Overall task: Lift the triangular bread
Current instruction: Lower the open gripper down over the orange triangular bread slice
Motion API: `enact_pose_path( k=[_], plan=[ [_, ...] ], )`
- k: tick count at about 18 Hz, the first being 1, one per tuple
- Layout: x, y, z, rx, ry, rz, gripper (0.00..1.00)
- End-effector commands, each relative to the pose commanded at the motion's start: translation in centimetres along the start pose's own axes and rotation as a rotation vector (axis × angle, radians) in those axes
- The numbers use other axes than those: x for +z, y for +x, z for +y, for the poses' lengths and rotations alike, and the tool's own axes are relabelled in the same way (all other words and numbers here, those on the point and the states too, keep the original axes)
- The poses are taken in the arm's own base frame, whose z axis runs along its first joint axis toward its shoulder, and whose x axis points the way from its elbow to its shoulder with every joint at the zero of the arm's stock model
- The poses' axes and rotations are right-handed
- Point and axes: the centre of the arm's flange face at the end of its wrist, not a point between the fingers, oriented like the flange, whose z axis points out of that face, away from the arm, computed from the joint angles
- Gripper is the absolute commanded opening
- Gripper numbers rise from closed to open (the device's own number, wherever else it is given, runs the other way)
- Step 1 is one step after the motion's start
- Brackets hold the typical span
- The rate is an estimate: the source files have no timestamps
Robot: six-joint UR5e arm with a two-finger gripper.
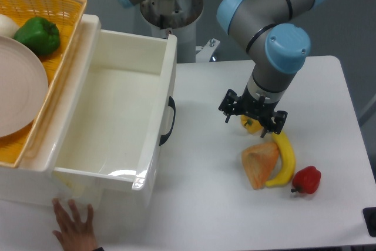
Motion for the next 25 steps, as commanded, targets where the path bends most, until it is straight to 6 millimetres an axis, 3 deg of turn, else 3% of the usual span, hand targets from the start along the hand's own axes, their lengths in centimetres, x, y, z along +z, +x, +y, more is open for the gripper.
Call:
enact_pose_path(
  k=[6,10,15,20,25],
  plan=[
    [0.5,0.0,-0.3,0.001,0.003,-0.005,1.0],
    [3.1,0.9,0.2,0.0,-0.002,-0.001,1.0],
    [4.5,1.0,0.3,0.0,-0.009,0.01,1.0],
    [8.4,-1.2,0.3,-0.012,-0.019,0.023,1.0],
    [9.3,-2.0,0.2,-0.015,-0.018,0.022,1.0]
  ],
)
